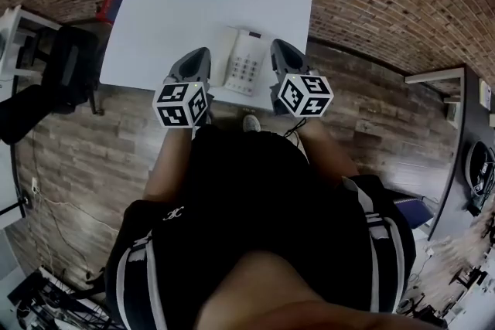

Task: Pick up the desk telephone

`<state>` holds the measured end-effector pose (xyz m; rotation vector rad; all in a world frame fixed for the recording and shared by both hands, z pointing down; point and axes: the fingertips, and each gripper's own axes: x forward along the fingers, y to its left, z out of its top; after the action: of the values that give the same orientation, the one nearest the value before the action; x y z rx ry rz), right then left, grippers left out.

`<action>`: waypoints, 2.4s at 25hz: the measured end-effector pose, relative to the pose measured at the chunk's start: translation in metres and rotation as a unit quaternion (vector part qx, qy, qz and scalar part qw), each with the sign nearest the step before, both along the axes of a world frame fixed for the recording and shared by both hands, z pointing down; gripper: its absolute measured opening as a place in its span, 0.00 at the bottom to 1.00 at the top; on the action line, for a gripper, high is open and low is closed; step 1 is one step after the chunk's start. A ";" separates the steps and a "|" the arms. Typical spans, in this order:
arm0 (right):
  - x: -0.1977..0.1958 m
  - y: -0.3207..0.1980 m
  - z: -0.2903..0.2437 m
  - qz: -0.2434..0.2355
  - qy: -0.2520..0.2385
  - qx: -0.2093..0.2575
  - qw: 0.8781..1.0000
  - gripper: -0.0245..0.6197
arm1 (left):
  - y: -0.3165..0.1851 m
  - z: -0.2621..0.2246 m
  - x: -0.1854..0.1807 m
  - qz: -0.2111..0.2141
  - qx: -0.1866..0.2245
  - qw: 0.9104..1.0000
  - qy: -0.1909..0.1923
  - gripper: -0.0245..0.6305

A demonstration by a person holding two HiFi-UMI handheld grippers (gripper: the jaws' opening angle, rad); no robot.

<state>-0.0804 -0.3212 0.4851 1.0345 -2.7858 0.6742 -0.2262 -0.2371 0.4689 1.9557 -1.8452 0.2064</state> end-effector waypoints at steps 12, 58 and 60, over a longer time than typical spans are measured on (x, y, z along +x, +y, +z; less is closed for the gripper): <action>-0.006 -0.004 0.050 0.074 0.039 -0.052 0.995 0.04 | -0.042 0.041 -0.027 0.111 -0.057 0.991 0.045 0.04; -0.045 -0.004 0.206 -0.039 -0.060 -0.393 0.917 0.40 | -0.060 0.202 0.009 0.334 -0.314 0.829 0.319 0.59; -0.045 -0.005 0.207 -0.045 -0.060 -0.397 0.915 0.40 | -0.060 0.204 0.012 0.346 -0.326 0.820 0.317 0.59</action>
<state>-0.1258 -0.3260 0.6918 0.6884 -2.2206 1.6918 -0.2145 -0.2969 0.6728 1.7709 -0.4829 0.3033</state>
